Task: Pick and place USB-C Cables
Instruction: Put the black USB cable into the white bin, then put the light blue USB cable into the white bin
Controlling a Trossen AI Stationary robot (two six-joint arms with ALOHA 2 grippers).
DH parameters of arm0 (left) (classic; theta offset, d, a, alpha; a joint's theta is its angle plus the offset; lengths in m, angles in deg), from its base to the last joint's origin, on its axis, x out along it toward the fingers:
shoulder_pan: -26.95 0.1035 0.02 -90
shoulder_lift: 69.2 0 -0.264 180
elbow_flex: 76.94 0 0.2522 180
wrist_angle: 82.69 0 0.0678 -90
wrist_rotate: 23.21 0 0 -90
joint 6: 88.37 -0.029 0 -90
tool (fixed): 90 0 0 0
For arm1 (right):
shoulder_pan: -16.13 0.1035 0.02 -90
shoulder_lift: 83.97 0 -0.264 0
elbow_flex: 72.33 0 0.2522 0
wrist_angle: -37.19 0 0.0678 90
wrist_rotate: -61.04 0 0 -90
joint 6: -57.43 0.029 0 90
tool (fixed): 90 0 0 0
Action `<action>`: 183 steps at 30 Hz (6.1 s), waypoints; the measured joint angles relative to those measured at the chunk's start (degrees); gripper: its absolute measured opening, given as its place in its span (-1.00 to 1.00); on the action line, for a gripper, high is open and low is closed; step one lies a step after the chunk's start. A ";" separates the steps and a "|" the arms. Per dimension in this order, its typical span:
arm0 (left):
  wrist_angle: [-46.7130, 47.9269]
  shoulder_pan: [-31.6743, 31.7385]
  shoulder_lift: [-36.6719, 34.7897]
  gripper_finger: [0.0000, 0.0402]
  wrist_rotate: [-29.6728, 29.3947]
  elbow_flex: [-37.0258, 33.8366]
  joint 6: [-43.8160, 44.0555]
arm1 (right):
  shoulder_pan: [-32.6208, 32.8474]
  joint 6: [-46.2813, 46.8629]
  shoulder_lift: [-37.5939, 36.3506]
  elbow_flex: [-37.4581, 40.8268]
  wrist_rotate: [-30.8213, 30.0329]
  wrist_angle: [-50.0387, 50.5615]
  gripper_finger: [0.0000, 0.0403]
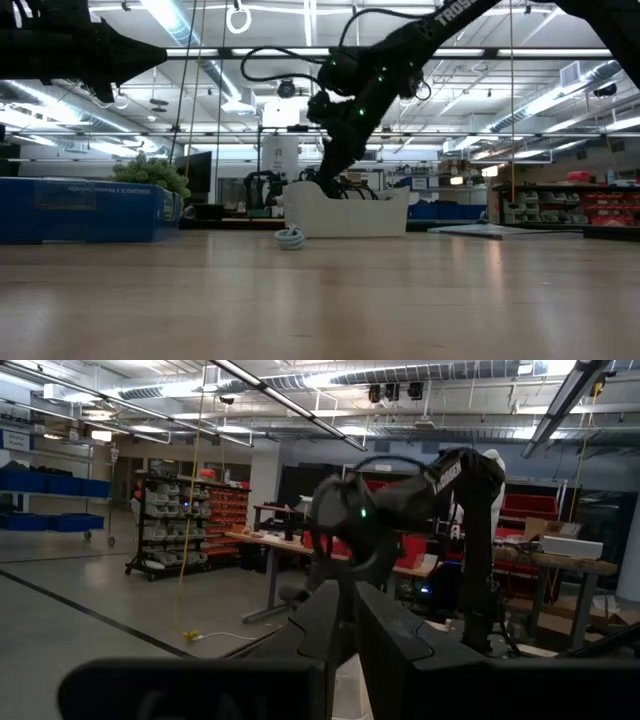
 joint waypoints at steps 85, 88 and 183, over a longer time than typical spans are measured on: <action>0.29 0.02 0.81 -0.78 0.02 0.00 0.00 | 21.41 -14.36 8.32 -8.39 2.15 0.96 0.17; 0.47 0.00 0.91 -0.78 0.05 0.02 0.01 | 21.31 -17.36 10.05 -9.71 2.30 6.76 0.17; 1.31 0.00 1.88 -0.78 0.16 0.02 0.02 | 15.86 -34.11 1.26 -5.68 -3.63 10.34 -0.90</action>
